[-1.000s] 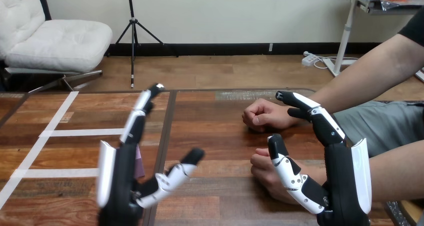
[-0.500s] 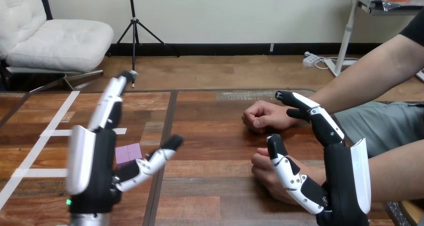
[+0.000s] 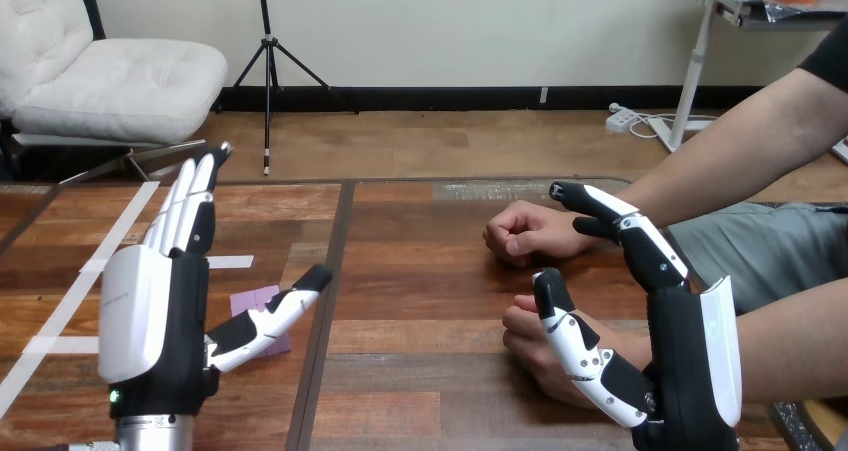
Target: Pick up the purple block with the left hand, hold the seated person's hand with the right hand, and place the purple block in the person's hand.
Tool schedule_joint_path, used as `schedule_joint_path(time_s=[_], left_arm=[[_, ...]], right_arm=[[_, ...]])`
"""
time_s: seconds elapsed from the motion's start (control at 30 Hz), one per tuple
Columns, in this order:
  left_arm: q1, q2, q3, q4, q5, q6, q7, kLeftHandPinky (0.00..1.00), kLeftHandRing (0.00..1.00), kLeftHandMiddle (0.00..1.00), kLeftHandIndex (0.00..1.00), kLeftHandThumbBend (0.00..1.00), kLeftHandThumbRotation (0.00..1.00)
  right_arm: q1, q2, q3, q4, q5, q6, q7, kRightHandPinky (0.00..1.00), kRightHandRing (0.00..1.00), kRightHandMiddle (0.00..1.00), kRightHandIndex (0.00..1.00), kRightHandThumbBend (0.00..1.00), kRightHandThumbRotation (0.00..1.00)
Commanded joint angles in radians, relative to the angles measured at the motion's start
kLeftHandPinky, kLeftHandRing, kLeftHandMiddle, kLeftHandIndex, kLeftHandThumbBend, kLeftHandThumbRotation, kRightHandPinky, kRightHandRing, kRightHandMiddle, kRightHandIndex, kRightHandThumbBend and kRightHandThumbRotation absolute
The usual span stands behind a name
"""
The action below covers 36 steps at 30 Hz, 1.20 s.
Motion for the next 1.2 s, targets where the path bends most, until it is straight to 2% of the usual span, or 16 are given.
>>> schedule_joint_path(time_s=[0.0,0.3,0.47,0.67,0.9,1.17], left_arm=[[-0.071,0.04,-0.027,-0.018,0.012,0.042,0.01,0.84,0.92,0.96,0.94,0.77,0.51],[-0.096,0.087,-0.055,0.017,-0.002,0.09,-0.026,0.84,0.93,0.96,0.94,0.79,0.52],[-0.108,0.114,-0.074,0.029,-0.001,0.124,-0.057,0.87,0.95,0.97,0.97,0.81,0.56],[-0.125,0.149,-0.095,0.044,-0.009,0.164,-0.112,0.91,0.98,0.99,0.99,0.82,0.59],[-0.147,0.181,-0.109,0.064,-0.057,0.189,-0.2,0.96,1.0,1.0,1.0,0.87,0.61],[-0.17,0.217,-0.128,0.093,-0.075,0.201,-0.243,0.98,1.0,1.0,1.0,0.92,0.63]], right_arm=[[-0.034,0.016,-0.01,-0.033,-0.005,-0.005,-0.01,0.72,0.78,0.78,0.75,0.38,0.41],[-0.032,0.012,-0.007,-0.033,0.009,-0.006,-0.001,0.72,0.79,0.78,0.76,0.38,0.42],[-0.033,0.01,-0.007,-0.029,0.013,-0.011,0.0,0.73,0.79,0.78,0.76,0.38,0.42],[-0.033,0.007,-0.007,-0.028,0.011,-0.012,0.001,0.73,0.79,0.78,0.76,0.38,0.41],[-0.027,0.009,-0.009,-0.039,0.005,0.003,0.003,0.73,0.79,0.78,0.76,0.38,0.42],[-0.027,0.009,-0.015,-0.042,-0.01,0.007,-0.005,0.73,0.79,0.78,0.76,0.38,0.44]])
